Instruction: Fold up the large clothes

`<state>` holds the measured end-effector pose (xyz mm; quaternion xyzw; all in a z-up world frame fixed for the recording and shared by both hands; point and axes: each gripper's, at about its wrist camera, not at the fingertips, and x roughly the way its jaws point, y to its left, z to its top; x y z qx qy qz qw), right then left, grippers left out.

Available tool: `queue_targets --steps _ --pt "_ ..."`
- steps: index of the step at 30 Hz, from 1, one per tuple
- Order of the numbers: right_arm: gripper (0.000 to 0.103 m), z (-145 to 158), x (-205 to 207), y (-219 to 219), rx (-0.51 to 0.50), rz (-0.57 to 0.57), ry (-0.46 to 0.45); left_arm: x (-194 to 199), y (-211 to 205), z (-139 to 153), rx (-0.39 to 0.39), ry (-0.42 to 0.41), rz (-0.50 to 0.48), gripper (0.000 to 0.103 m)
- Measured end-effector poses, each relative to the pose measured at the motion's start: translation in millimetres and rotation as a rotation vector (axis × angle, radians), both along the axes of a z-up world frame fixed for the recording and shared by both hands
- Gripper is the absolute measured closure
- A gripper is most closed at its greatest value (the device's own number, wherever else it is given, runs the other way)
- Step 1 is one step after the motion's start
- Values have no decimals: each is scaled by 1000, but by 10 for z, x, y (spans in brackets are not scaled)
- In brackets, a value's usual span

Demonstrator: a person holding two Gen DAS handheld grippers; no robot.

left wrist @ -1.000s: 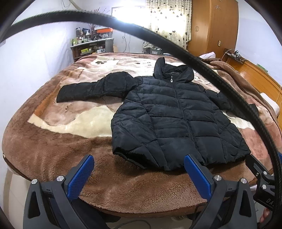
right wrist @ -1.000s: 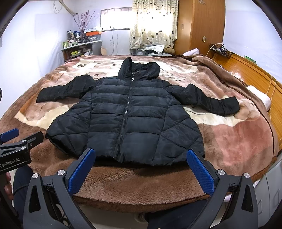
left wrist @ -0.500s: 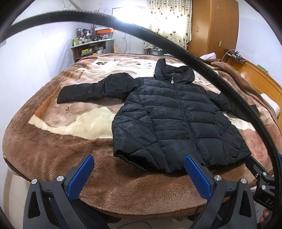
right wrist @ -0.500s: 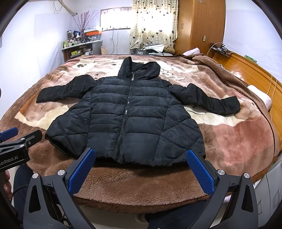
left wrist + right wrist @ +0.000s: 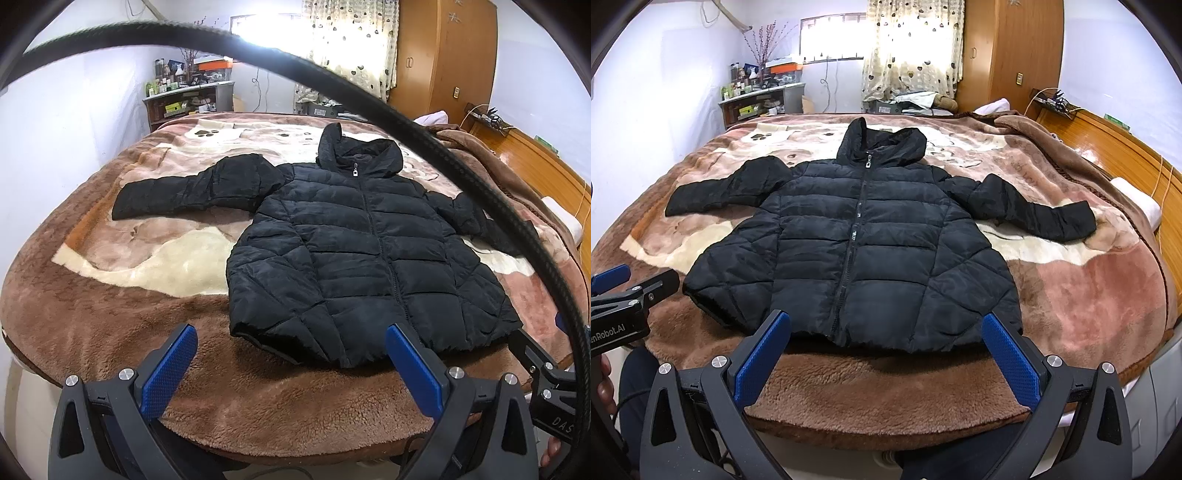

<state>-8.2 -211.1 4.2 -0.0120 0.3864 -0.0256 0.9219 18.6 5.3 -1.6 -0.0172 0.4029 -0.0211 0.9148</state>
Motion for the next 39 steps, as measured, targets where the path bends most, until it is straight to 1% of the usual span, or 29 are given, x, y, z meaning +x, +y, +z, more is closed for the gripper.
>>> queue_targets --steps 16,25,30,36,37,39 --pt "0 -36 79 -45 2 -7 13 91 -22 -40 4 12 -12 0" --pt "0 -47 91 -49 4 -10 11 138 8 -66 11 19 3 0" --pt "0 -97 192 -67 5 -13 27 214 40 -85 17 20 12 0" --pt "0 -135 352 -32 8 -6 40 368 100 -162 2 45 19 0" --pt "0 -134 388 -27 14 -2 40 414 126 -175 -8 49 14 0" --pt "0 -129 465 -28 30 3 34 553 241 -188 -63 49 8 0"
